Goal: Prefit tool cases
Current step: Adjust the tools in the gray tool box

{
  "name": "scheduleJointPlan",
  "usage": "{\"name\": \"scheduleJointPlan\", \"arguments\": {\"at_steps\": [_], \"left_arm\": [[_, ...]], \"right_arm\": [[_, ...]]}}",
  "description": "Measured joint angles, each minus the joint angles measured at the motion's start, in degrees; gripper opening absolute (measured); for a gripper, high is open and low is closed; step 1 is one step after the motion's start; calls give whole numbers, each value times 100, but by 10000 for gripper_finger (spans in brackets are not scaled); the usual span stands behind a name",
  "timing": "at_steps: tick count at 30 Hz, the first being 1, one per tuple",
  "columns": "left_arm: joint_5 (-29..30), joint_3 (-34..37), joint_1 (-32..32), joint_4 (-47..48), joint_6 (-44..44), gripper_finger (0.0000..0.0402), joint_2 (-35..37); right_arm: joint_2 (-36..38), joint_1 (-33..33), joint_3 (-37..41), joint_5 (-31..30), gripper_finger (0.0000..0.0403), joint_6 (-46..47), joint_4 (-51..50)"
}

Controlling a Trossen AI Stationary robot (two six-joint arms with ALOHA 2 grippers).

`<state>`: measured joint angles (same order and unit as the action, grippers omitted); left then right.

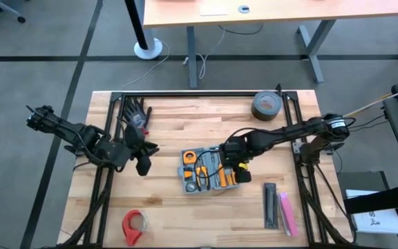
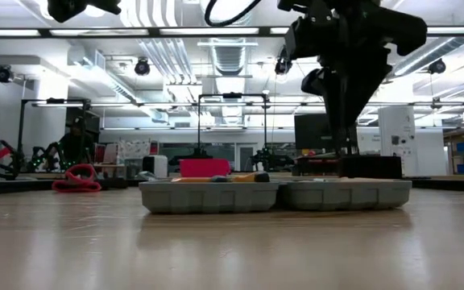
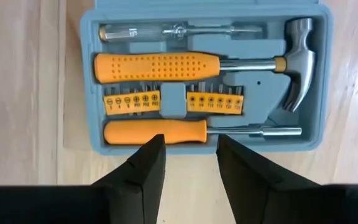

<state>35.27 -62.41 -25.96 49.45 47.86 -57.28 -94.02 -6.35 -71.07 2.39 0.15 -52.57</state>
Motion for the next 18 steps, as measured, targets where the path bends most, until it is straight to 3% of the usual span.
{"name": "scheduleJointPlan", "arguments": {"at_steps": [8,14,18], "left_arm": [[2,0,0,3,0,83,0],[-33,0,-7,24,59,80,0],[-84,-10,-26,60,78,86,4]], "right_arm": [[-147,0,306,15,126,-19,202],[-496,17,1457,799,111,55,2029],[-611,14,1416,857,103,162,1895]]}}
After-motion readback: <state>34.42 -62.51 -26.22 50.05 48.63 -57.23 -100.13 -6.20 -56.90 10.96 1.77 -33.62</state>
